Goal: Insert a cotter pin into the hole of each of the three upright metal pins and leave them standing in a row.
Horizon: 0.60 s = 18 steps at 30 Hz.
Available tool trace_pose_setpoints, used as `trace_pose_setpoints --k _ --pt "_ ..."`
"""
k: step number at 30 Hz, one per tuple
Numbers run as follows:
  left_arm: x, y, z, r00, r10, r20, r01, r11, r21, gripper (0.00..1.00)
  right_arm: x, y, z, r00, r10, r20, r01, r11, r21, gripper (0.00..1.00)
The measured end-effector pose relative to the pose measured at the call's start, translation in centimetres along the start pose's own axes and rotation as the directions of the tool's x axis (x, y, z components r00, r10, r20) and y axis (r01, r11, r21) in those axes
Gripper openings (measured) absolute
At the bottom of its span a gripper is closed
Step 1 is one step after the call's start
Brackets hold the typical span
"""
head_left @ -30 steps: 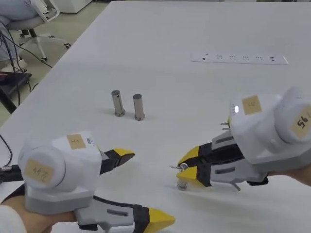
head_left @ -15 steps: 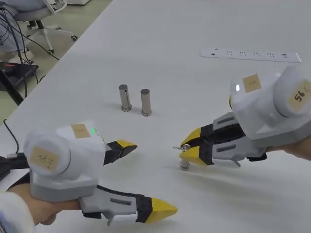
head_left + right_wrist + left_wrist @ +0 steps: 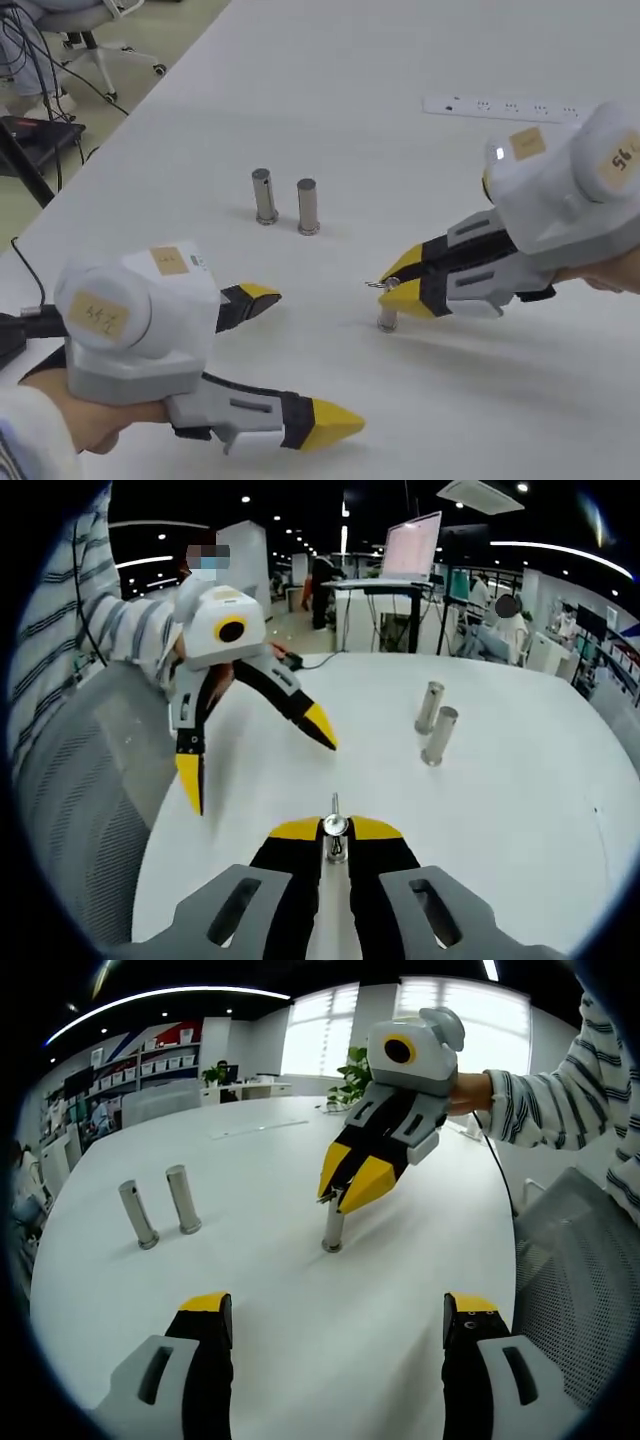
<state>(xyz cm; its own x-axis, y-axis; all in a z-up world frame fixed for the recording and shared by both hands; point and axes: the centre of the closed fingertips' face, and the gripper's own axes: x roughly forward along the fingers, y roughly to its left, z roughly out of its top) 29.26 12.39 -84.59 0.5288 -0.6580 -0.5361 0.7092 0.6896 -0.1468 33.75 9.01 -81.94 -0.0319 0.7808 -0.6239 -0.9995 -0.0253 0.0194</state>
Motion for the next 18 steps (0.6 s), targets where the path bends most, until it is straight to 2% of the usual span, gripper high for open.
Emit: trace_pose_setpoints --k 13,18 --pt "-0.06 -0.13 -0.06 1.0 0.002 -0.005 -0.002 1.0 -0.011 0.87 -0.07 0.41 0.01 0.9999 0.01 0.01 -0.01 1.0 0.013 0.11" --pt "-0.14 -0.12 -0.06 1.0 0.004 -0.007 -0.005 1.0 -0.017 0.87 -0.29 0.1 0.23 0.9997 0.0 0.025 -0.001 0.999 0.039 0.17"
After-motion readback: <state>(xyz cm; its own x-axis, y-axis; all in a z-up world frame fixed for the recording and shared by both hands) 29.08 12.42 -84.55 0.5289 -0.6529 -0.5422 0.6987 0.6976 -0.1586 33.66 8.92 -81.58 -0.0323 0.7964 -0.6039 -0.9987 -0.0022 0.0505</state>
